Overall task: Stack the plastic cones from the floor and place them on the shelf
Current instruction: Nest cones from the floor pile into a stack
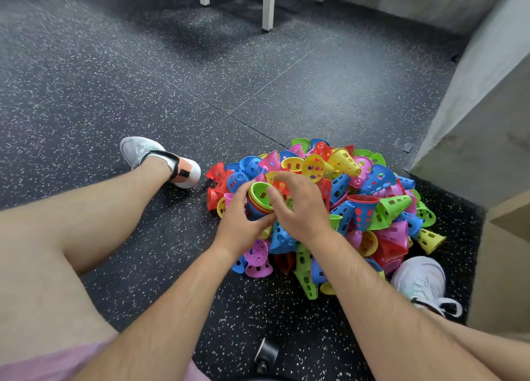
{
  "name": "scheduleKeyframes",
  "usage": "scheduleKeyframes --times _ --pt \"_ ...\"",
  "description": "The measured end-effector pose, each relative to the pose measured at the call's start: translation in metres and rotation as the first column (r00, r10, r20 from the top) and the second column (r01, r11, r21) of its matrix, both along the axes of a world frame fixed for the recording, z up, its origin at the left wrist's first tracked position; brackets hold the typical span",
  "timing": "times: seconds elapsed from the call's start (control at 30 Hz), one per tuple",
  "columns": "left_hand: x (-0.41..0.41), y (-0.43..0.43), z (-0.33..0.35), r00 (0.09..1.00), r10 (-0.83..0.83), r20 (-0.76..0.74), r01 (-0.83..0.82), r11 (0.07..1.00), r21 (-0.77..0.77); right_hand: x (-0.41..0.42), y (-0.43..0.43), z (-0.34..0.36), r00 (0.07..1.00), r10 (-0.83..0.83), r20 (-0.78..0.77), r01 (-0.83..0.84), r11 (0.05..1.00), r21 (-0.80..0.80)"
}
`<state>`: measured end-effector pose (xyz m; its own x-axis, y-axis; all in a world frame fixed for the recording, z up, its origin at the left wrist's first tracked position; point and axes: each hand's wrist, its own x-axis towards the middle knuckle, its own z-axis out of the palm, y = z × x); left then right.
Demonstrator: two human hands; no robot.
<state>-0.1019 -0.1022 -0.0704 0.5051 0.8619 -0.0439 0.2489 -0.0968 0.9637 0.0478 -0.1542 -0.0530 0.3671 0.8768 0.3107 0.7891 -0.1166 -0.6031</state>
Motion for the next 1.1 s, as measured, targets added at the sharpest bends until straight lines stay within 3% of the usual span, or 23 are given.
scheduleKeyframes --times 0.07,0.17,0.37,0.7,0.83,1.1 --pt "0.012 -0.001 0.005 1.000 -0.023 0.020 0.023 1.000 0.009 0.016 0.003 0.002 0.977 -0.190 0.101 0.194 0.980 -0.034" --pt "0.025 -0.002 0.010 0.998 -0.058 0.022 0.058 0.998 0.030 0.040 0.000 0.003 0.931 -0.323 0.168 0.359 0.895 -0.264" --pt "0.034 -0.004 0.009 0.996 -0.092 0.012 0.091 0.995 0.047 0.062 -0.003 -0.005 0.928 -0.312 0.205 0.373 0.812 -0.449" --pt "0.023 -0.003 -0.006 0.995 -0.084 -0.061 0.088 0.994 0.064 0.069 0.012 -0.004 0.935 -0.288 0.205 0.353 0.792 -0.498" --pt "0.024 -0.002 -0.005 0.993 -0.088 -0.074 0.092 0.994 0.057 0.076 0.011 -0.004 0.917 -0.337 0.212 0.396 0.828 -0.397" --pt "0.029 -0.001 -0.003 0.997 -0.059 -0.046 0.061 0.998 0.023 0.066 0.001 0.003 0.907 -0.420 -0.016 0.419 0.902 0.107"
